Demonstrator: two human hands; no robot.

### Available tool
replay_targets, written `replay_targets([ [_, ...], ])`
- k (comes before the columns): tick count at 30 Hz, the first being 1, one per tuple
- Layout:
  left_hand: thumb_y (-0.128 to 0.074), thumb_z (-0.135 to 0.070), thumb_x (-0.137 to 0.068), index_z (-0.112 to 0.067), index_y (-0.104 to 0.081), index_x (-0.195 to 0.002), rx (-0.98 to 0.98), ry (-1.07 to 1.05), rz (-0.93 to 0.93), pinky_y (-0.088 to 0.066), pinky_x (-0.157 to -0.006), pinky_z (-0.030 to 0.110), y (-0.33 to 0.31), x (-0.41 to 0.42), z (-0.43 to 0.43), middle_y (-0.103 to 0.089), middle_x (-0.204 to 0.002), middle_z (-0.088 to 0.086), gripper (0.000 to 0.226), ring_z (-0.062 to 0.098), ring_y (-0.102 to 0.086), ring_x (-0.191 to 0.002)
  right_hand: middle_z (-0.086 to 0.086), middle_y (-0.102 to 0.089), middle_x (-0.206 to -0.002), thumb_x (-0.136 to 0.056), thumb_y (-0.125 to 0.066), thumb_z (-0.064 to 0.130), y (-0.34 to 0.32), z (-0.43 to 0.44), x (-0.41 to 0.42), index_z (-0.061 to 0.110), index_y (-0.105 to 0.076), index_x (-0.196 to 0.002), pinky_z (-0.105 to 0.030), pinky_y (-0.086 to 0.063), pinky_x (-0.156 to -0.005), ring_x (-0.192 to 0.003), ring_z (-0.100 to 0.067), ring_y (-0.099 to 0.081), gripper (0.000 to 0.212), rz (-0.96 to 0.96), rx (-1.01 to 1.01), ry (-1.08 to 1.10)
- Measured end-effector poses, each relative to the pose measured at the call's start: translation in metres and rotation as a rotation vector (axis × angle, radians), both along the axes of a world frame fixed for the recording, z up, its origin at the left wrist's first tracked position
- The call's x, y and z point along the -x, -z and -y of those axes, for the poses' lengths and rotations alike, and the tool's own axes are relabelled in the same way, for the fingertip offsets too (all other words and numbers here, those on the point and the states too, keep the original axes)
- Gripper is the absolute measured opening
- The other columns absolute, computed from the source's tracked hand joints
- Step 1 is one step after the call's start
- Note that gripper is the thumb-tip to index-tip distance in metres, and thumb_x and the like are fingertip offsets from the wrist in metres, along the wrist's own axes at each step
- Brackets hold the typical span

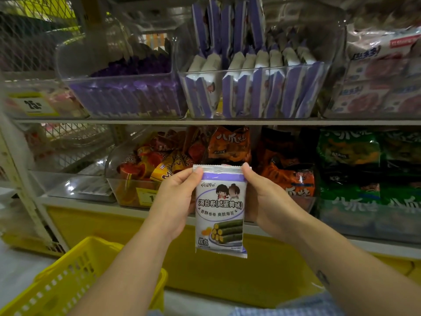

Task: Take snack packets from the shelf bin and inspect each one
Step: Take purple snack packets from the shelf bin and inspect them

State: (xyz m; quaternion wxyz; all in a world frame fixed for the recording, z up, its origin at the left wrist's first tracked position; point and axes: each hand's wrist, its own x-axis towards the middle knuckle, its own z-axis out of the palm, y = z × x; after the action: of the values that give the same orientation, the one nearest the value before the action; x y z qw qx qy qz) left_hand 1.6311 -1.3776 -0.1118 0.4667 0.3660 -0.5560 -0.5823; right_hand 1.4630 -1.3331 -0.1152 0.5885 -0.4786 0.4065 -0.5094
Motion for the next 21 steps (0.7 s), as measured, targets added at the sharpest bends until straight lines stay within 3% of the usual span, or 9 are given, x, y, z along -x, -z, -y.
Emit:
replay_targets([
  [3, -0.051, -0.027, -0.098, -0.011, -0.070, -0.099, -0.025, -0.051, -0.078, -0.055, -0.052, 0.027, -0.003, -0.001, 0.000, -0.076, -0.081, 0.007, 0.025, 0.015, -0.071, -0.068, -0.007, -0.072, -0.114, -0.087, -0.053, 0.044, 0.002, -0.001, 0.006, 0.019, -0.061, -0.121, -0.040, -0.054, -0.089, -0.103, -0.022, -0.069, 0.043, -0.131, -0.034, -0.092],
  [5, -0.051, -0.032, -0.097, -0.009, -0.069, -0.101, -0.049, -0.037, -0.080, -0.057, -0.057, 0.032, -0.005, -0.002, 0.000, -0.076, -0.087, 0.012, 0.030, 0.019, -0.072, -0.074, -0.012, -0.072, -0.110, -0.086, -0.056, 0.038, 0.005, -0.002, 0.006, 0.011, -0.062, -0.116, -0.035, -0.056, -0.080, -0.094, -0.023, -0.071, 0.041, -0.089, -0.100, -0.129],
  [9, -0.056, -0.038, -0.087, -0.018, -0.069, -0.112, -0.046, 0.171, -0.017, -0.060, -0.065, 0.034, -0.008, -0.008, 0.001, -0.075, -0.105, 0.009, 0.035, 0.021, -0.071, -0.089, -0.016, -0.073, -0.106, -0.092, -0.050, 0.036, 0.004, -0.001, 0.006, 0.006, -0.065, -0.112, -0.036, -0.059, -0.075, -0.093, -0.028, -0.072, 0.040, 0.109, -0.135, -0.095],
  [12, -0.065, -0.028, -0.079, -0.019, -0.064, -0.122, -0.104, 0.376, 0.062, -0.058, -0.063, 0.027, -0.009, -0.013, -0.002, -0.073, -0.110, 0.008, 0.043, 0.019, -0.072, -0.090, -0.015, -0.072, -0.110, -0.101, -0.040, 0.032, 0.001, 0.000, 0.008, 0.007, -0.064, -0.113, -0.038, -0.060, -0.076, -0.098, -0.028, -0.071, 0.037, 0.220, -0.149, -0.040],
  [15, -0.070, -0.019, -0.073, -0.016, -0.063, -0.119, -0.119, 0.433, 0.080, -0.058, -0.062, 0.026, -0.007, -0.012, -0.003, -0.073, -0.111, 0.009, 0.047, 0.021, -0.073, -0.091, -0.016, -0.072, -0.109, -0.103, -0.037, 0.031, 0.001, -0.001, 0.008, 0.006, -0.062, -0.114, -0.037, -0.060, -0.073, -0.095, -0.027, -0.072, 0.038, 0.248, -0.173, -0.023],
  [19, -0.066, -0.004, -0.084, -0.012, -0.061, -0.120, -0.093, 0.275, 0.046, -0.059, -0.059, 0.029, -0.004, -0.005, -0.002, -0.074, -0.108, 0.006, 0.038, 0.021, -0.073, -0.087, -0.008, -0.074, -0.103, -0.097, -0.050, 0.034, 0.001, -0.001, 0.005, 0.011, -0.062, -0.118, -0.035, -0.059, -0.073, -0.091, -0.023, -0.072, 0.033, -0.015, -0.105, 0.038],
  [21, -0.062, -0.002, -0.089, -0.013, -0.058, -0.124, -0.070, 0.190, 0.052, -0.060, -0.063, 0.031, -0.002, -0.002, -0.001, -0.075, -0.106, 0.004, 0.036, 0.020, -0.073, -0.086, -0.003, -0.074, -0.108, -0.091, -0.062, 0.024, 0.001, -0.003, 0.003, 0.021, -0.057, -0.123, -0.032, -0.058, -0.069, -0.091, -0.020, -0.072, 0.033, -0.111, -0.034, 0.042],
])
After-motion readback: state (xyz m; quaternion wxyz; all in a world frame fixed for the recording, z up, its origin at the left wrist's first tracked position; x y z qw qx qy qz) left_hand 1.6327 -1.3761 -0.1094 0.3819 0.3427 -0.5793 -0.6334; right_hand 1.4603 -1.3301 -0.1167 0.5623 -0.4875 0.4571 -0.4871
